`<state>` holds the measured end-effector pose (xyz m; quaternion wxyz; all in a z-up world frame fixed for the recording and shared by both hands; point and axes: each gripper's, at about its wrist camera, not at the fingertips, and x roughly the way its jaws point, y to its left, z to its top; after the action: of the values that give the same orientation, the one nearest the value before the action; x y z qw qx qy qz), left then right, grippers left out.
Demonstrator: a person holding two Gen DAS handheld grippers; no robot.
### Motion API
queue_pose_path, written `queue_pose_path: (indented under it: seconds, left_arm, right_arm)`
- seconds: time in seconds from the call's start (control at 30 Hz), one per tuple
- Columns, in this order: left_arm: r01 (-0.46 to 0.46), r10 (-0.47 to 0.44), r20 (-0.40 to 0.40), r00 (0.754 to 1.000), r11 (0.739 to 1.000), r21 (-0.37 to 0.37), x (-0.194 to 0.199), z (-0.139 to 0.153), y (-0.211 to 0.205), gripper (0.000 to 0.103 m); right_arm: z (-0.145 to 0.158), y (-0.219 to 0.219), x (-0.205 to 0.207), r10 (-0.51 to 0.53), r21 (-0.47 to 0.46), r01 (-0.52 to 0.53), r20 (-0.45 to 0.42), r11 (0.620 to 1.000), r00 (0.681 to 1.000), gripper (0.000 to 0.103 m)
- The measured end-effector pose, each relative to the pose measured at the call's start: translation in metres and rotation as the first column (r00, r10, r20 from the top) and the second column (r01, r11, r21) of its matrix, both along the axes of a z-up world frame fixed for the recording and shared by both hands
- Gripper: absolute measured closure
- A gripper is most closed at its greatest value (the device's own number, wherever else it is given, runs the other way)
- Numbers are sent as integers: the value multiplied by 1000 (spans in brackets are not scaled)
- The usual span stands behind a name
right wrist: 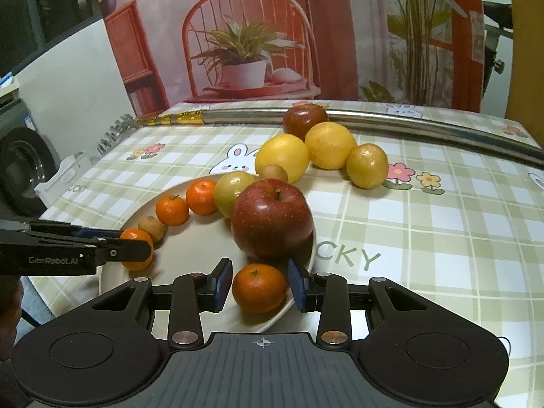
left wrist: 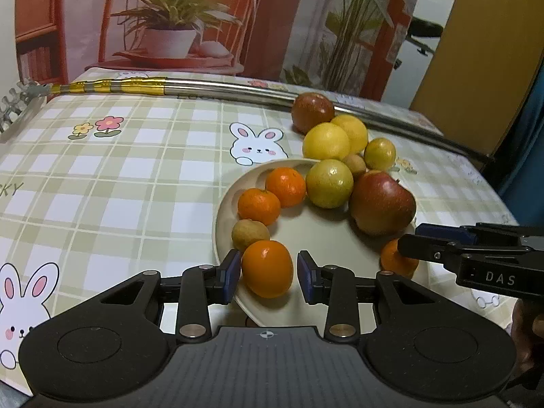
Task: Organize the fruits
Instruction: 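Carry both tangerines over the white plate and open both tools to release them, then grasp a yellow fruit with left tool while right tool moves toward the cluster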
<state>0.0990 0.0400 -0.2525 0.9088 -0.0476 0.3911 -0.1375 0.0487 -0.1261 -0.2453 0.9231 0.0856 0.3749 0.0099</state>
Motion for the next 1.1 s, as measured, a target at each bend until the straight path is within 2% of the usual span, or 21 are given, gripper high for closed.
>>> queue_pose_path:
  seconds: [0.33,0.53,0.67,0.83,0.97,1.1]
  left_arm:
    - [-25,27,56,998,999,-31,-6,8,3,64]
    - [-38,39,60,997,999,-24,-3,13,6,64]
    - [-53,55,54,997,998,-39,10,30,10,64]
    - [-5,8,116,993,1000,-29,27,59,1,63]
    - [65,-60,119,991,997,-38,44,71,-16,62]
    - [132,-129,94,987,991,-28,62,68,-42,62]
  right_arm:
    - [13,-18,-12,-67,51,64,58,997,996,69]
    - [20,-29,-13,-99,42,96,85,995,991,69]
    - [31,-42,-11,-125,23,124,111,992,986,69]
    - [58,-70,-6,-181,-4,184,166,983,969,69]
    - [75,-97,-1,-230,8,233,193,972,954,69]
    - [82,-117,6,-272,-4,278,205,960,940,69]
